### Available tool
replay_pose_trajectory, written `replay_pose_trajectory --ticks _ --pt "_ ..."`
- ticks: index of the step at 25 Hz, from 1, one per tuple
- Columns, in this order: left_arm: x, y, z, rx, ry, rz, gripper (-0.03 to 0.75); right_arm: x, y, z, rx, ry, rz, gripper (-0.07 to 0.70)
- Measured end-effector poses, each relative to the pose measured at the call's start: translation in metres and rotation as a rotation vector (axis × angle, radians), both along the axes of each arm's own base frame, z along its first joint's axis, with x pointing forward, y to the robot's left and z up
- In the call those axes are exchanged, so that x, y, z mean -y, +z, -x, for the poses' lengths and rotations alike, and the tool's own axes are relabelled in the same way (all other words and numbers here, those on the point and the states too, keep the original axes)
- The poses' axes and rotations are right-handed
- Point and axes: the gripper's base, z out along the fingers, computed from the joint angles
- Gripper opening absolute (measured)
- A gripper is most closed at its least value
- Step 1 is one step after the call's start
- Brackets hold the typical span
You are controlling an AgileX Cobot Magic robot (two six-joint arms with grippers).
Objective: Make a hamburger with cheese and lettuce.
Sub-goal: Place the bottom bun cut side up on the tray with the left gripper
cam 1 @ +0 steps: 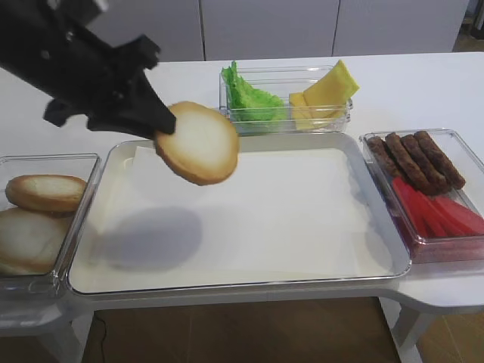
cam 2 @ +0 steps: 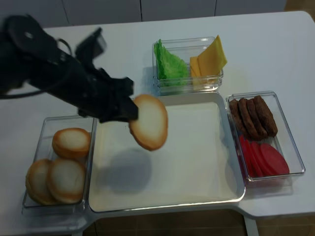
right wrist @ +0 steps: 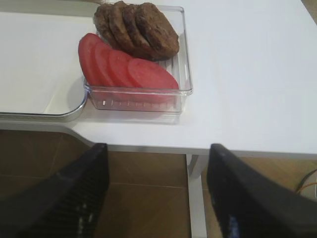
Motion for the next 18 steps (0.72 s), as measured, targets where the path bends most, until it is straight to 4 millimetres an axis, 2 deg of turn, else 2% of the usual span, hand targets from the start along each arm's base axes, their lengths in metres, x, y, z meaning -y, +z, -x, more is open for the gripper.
replay_pose_trajectory --ticks 4,9,18 --pt "0.022 -0.027 -0.01 -0.064 -0.022 0.039 0.13 0.0 0.0 0.0 0.0 0.0 0.0 0.487" --pt "0.032 -0.05 -0.02 -0.119 -0.025 0.064 0.127 0.0 0.0 0.0 0.0 0.001 0.002 0.487" --pt "0.032 -0.06 -0.031 -0.068 0.011 0.052 0.12 0.0 0.0 0.0 0.0 0.001 0.002 0.487"
